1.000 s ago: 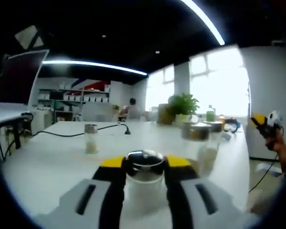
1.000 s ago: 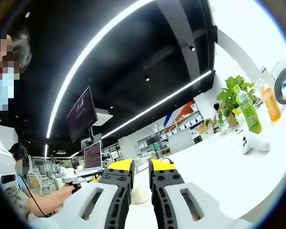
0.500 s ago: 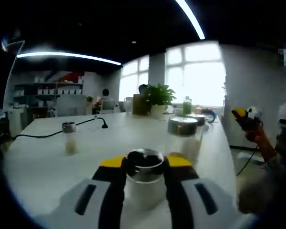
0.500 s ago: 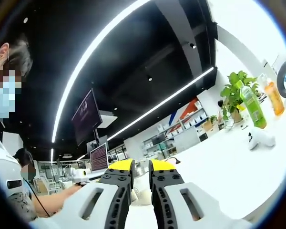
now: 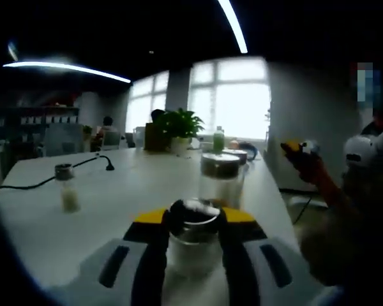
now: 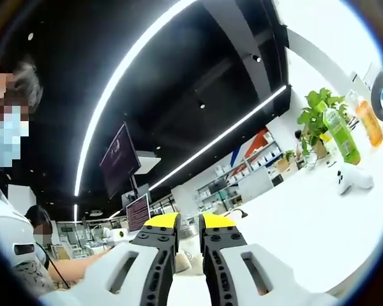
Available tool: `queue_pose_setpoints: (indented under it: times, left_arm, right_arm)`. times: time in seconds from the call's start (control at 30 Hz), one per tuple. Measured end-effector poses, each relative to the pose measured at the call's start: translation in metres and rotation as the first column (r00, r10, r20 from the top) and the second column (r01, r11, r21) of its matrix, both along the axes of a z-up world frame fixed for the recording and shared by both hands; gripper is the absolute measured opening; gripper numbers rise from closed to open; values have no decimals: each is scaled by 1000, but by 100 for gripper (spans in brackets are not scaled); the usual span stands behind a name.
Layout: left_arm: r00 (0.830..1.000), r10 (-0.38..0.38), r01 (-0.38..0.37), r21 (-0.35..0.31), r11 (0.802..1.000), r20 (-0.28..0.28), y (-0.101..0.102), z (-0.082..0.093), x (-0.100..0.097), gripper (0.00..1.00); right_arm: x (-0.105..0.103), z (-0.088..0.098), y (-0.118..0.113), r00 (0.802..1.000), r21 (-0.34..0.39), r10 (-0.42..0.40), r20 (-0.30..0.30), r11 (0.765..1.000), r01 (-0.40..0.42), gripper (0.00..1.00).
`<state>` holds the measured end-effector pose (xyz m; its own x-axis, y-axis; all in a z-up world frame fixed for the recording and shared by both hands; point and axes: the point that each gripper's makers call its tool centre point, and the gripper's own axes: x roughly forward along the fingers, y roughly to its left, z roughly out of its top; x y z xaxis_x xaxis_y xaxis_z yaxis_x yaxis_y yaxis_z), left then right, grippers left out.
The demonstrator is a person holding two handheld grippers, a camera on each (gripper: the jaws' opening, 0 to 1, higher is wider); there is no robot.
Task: Rotate the seasoning bottle until the label or dispensing opening points toward the visible target arrow and the bottle remains upright within the marked orientation range
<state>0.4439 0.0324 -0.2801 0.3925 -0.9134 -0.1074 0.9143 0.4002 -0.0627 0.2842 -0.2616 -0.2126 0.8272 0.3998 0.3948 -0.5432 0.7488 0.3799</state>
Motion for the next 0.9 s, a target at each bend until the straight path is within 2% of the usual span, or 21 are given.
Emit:
queue_pose_setpoints:
  times: [0.17,0.2,0.27,0.37,0.47,0.53,0.6,0.67,0.73,0.77,0.87,0.9]
  left_arm:
    - [999,-25,25,19,999,-23,0,-1,4,33]
    - [1000,-24,24,29,999,-17,-1,-1,3,33]
    - [999,-12,8,83,997,48,0,-3,3,33]
    - [998,40,-44,95,994,53,3,-3,6,36]
    - [997,59,-62,56,997,52,2,2,2,38]
    - [995,98,-99,22,995,35,3,6,0,41]
    - [987,152,-153,6,988,46,6,10,0,43]
    - [983,175,-174,-20,985,48,6,12,-3,42]
    - [978,209,-210,-80,974,-24,8,13,-3,44]
    - [974,225,-228,-95,969,-42,10,13,-2,44]
    - [957,287,-289,-125,949,-29,15,16,-1,44]
    - [949,314,-317,-139,938,-44,16,16,0,44]
  right_arm:
    - [0,1,1,1000,-3,-3,3,1000,3,10]
    - [0,2,1,1000,-5,-4,4,1000,4,10]
    - [1,1,2,1000,-9,-6,3,1000,6,10]
    - [5,-4,4,1000,-56,-30,-11,998,29,10]
    - [5,-5,7,1000,-45,-12,-15,999,11,10]
    - [5,-5,8,1000,-43,-10,-14,999,10,10]
    - [5,-5,8,1000,-45,-12,-12,999,11,10]
    - [5,-5,7,1000,-40,-12,-12,999,12,10]
    - [5,-4,8,1000,-35,-6,-13,999,6,10]
    - [5,-4,9,1000,-32,-2,-13,999,2,10]
    - [4,-4,10,1000,-33,-2,-11,999,2,10]
    - [4,-4,10,1000,-33,-2,-12,999,2,10]
